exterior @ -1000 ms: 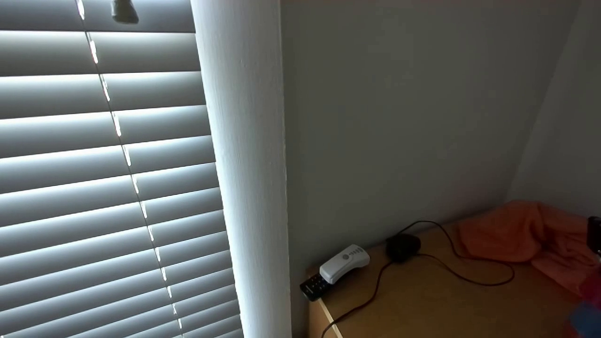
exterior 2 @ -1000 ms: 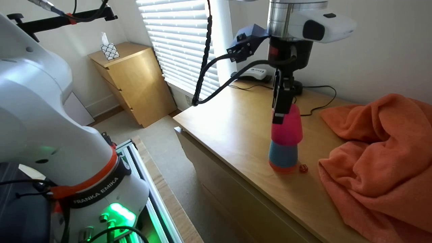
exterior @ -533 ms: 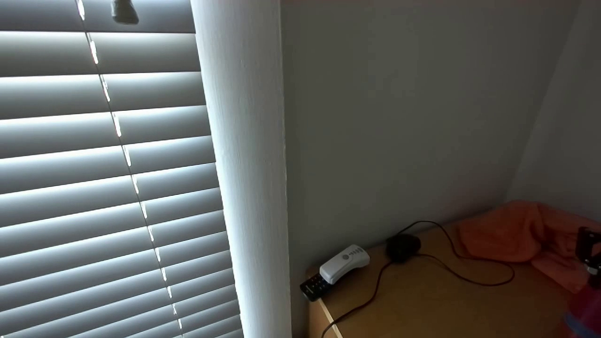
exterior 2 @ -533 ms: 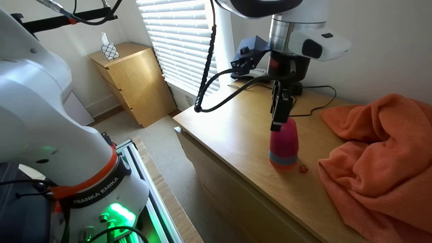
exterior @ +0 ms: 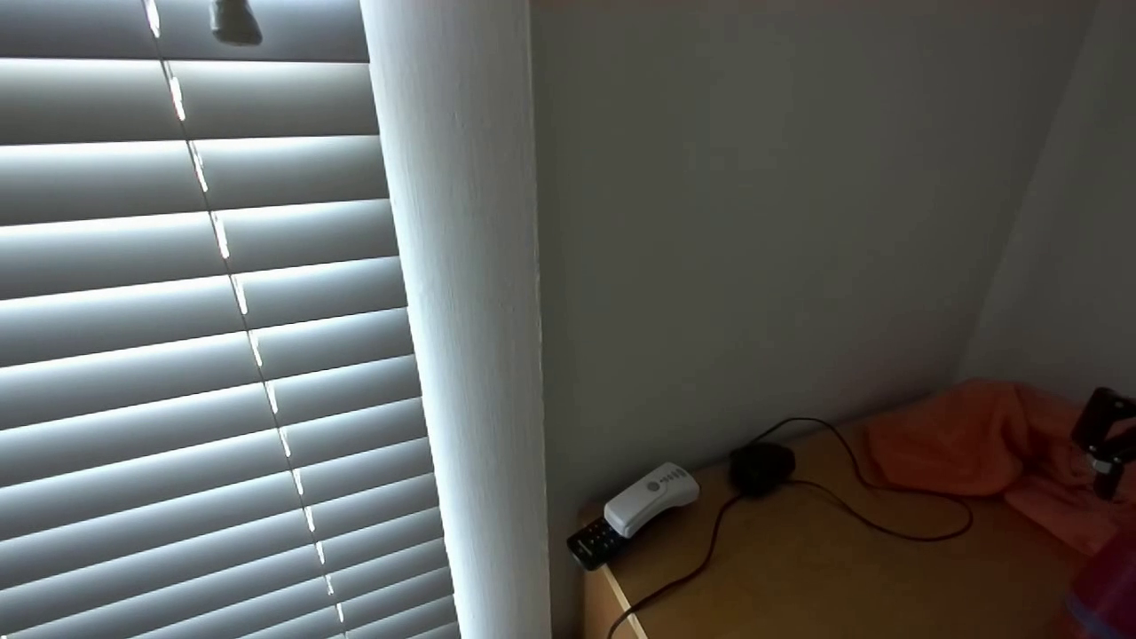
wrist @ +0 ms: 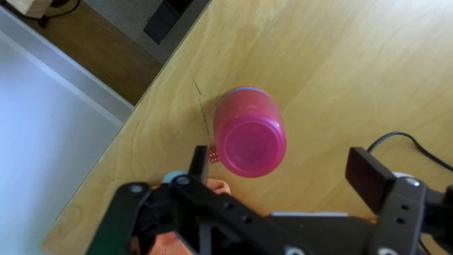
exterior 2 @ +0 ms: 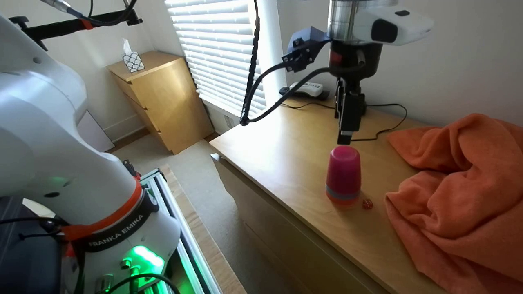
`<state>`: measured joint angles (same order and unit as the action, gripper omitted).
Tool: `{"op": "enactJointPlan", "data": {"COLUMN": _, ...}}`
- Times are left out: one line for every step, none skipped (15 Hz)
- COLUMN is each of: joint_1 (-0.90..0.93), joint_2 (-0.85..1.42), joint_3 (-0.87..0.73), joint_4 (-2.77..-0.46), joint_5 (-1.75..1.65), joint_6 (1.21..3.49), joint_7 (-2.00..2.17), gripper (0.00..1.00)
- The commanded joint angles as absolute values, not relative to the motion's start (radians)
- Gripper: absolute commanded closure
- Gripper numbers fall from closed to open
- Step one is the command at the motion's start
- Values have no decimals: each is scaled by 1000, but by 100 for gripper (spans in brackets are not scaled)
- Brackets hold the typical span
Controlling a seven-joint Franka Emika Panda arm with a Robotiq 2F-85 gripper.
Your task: Stack up the cups on the table
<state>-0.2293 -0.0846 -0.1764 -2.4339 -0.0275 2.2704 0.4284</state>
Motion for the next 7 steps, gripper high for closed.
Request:
{"op": "enactJointPlan", "data": {"joint_1": -229, "joint_2": -189, "joint_3": -160, "joint_4": -2461, "joint_5": -106, "joint_6": 2227, "joint_7": 490, "gripper": 1}}
{"op": "enactJointPlan", "data": {"joint_1": -232, "joint_2": -209, "joint_3": -152, "joint_4": -2464, "joint_5": -130, "joint_6": 2218, "joint_7": 507, "gripper": 0}}
{"op": "enactJointPlan", "data": {"joint_1": -233, "joint_2": -227, "joint_3": -144, "joint_4": -2462, "joint_5": -151, "joint_6": 2199, "joint_7": 510, "gripper": 0}}
{"op": "enactJointPlan", "data": {"joint_1": -232, "joint_2": -164, "joint_3": -155, "joint_4": -2434, "joint_5": -106, "joint_6": 2233, "joint_7": 474, "gripper": 0}}
{"op": "enactJointPlan", "data": {"joint_1": -233, "joint_2": -182, "joint_3": -148, "joint_4": -2434, "joint_5": -118, "joint_6": 2221, "joint_7": 483, "gripper": 0}}
{"op": "enactJointPlan", "data": {"joint_1": -234, "joint_2": -195, "joint_3": -144, "joint_4": -2435, "joint_5": -124, "joint_6": 2212, "joint_7": 487, "gripper": 0}}
{"op": "enactJointPlan", "data": {"joint_1": -234, "joint_2": -203, "joint_3": -142, "joint_4": -2437, "joint_5": -126, "joint_6": 2209, "joint_7": 487, "gripper": 0}}
